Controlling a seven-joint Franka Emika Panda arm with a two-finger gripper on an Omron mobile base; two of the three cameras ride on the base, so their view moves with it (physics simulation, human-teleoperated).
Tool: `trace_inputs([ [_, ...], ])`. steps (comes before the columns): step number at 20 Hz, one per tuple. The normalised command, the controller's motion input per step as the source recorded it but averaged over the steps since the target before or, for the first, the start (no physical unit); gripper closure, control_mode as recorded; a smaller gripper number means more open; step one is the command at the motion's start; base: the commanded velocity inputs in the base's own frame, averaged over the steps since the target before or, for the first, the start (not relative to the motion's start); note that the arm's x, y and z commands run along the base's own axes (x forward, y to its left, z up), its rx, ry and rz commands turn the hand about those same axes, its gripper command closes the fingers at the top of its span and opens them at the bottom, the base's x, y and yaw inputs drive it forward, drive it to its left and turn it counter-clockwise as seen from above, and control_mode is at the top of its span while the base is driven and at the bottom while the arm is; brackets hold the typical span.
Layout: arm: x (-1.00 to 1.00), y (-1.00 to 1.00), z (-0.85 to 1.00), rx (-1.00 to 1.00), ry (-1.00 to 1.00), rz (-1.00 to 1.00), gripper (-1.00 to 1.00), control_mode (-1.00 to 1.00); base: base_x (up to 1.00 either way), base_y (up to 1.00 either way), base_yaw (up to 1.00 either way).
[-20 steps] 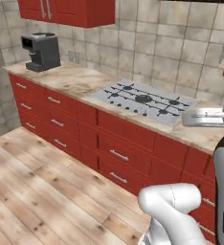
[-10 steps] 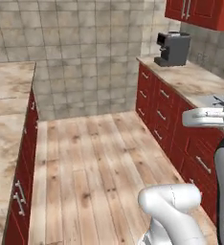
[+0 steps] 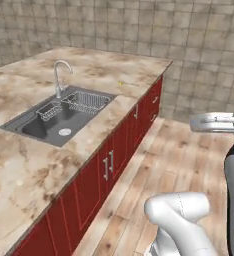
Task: Grab the spray bottle from the cabinet, then place it next to the cutting board for sanitizing. Then grab the dish brush from the countertop next to the sink and place it next to the cutting board.
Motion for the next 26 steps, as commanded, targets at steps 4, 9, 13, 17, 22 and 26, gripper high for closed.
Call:
trace_inputs([
  [4, 0.0, 0.0, 0.0, 0.0, 0.0, 0.0, -1.0, 1.0, 0.04, 0.0, 1.0],
  [9, 0.0, 0.0, 0.0, 0.0, 0.0, 0.0, -1.0, 1.0, 0.6, -0.13, 0.89],
  [13, 0.0, 0.0, 0.0, 0.0, 0.0, 0.0, -1.0, 1.0, 0.66, -0.88, 0.55],
  [17, 0.0, 0.0, 0.0, 0.0, 0.0, 0.0, -1.0, 1.0, 0.38, -1.0, 0.41],
  [22, 0.0, 0.0, 0.0, 0.0, 0.0, 0.0, -1.0, 1.0, 0.22, -1.0, 0.38],
  [26, 0.0, 0.0, 0.0, 0.0, 0.0, 0.0, -1.0, 1.0, 0.16, -1.0, 0.34],
])
